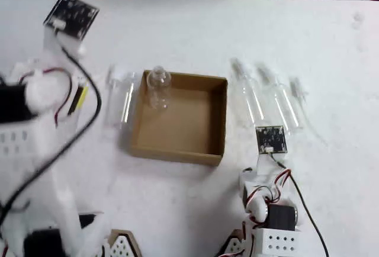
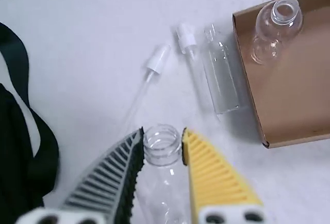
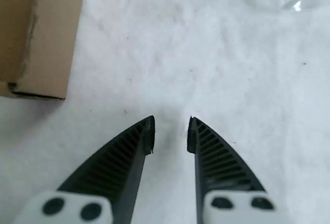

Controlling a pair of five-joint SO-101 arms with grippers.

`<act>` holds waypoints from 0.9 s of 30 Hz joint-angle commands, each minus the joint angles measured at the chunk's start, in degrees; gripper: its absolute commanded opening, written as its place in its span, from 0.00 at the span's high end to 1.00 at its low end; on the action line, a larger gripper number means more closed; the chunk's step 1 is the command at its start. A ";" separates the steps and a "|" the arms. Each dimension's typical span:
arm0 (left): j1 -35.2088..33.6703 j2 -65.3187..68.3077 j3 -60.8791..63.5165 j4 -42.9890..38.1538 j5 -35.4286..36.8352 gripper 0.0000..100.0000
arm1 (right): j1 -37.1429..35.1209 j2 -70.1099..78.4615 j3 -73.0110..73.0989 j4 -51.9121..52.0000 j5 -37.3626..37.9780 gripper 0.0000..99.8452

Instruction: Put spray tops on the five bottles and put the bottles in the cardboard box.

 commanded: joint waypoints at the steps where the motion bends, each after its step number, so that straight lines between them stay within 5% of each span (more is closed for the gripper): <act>1: 0.04 -12.35 4.92 -4.31 0.88 0.94 | 0.40 -0.22 0.44 0.48 0.62 0.91; 7: 0.04 -25.45 17.14 -14.59 0.88 0.94 | 0.40 -0.22 0.44 0.48 0.62 0.91; 13: 0.57 -38.99 40.09 -34.29 1.67 0.94 | 0.40 -0.22 0.44 0.48 0.62 0.91; 21: 13.14 -58.07 57.23 -47.12 31.74 0.94 | 0.40 -0.22 0.44 0.48 0.62 0.91; 27: 22.81 -58.68 67.60 -59.34 33.76 0.94 | 0.40 -0.22 0.44 0.48 0.62 0.91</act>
